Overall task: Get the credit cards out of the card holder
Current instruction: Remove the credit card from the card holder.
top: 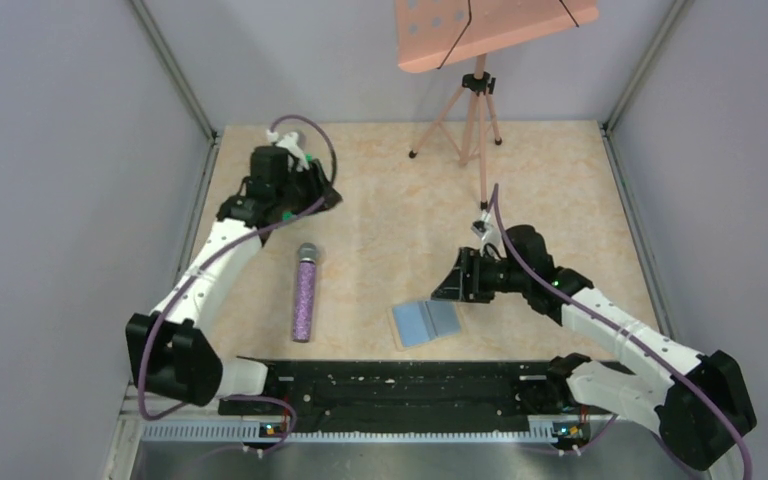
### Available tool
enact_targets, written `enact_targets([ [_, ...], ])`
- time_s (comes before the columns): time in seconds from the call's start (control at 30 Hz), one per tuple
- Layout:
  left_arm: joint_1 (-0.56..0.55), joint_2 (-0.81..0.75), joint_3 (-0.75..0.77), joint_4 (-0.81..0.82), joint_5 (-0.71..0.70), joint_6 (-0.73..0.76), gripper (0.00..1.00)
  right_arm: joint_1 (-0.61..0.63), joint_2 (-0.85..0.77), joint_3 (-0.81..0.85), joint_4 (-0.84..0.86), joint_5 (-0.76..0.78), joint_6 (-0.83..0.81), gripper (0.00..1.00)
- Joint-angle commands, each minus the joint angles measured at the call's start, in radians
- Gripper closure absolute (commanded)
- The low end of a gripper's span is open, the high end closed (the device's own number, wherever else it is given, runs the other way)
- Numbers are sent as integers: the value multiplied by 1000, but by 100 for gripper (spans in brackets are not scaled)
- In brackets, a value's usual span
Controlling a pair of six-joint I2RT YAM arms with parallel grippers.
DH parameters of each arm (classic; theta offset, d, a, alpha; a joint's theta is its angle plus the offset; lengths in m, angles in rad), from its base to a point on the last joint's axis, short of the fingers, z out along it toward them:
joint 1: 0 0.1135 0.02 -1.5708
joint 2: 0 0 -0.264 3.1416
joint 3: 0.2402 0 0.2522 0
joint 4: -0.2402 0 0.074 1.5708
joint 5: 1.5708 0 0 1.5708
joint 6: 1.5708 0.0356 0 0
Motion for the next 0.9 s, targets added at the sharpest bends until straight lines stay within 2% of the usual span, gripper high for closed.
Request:
enact_targets([
  [0.0, -215, -132, -133, -25, 73, -66, 52, 53, 27, -41, 117, 67, 37, 40],
  [0.2, -344, -272, -374, 102, 160, -233, 56, 56, 59, -86, 117, 159, 16, 40],
  [0.27, -373, -307, -463, 196, 177, -287, 57, 56, 87, -91, 110, 179, -2, 40],
  [0.43, -414, -297, -607, 344, 214, -378, 61, 56, 155, -105, 117, 232, -33, 40],
  [0.57, -461, -251, -657, 414, 216, -450, 64, 56, 213, -119, 162, 231, -31, 41],
  [0.77, -522, -136, -658, 445, 213, -457, 76, 56, 261, -130, 183, 232, -31, 45],
  [0.87, -553, -106, -667, 466, 185, -456, 79, 55, 263, -138, 183, 242, -32, 45],
])
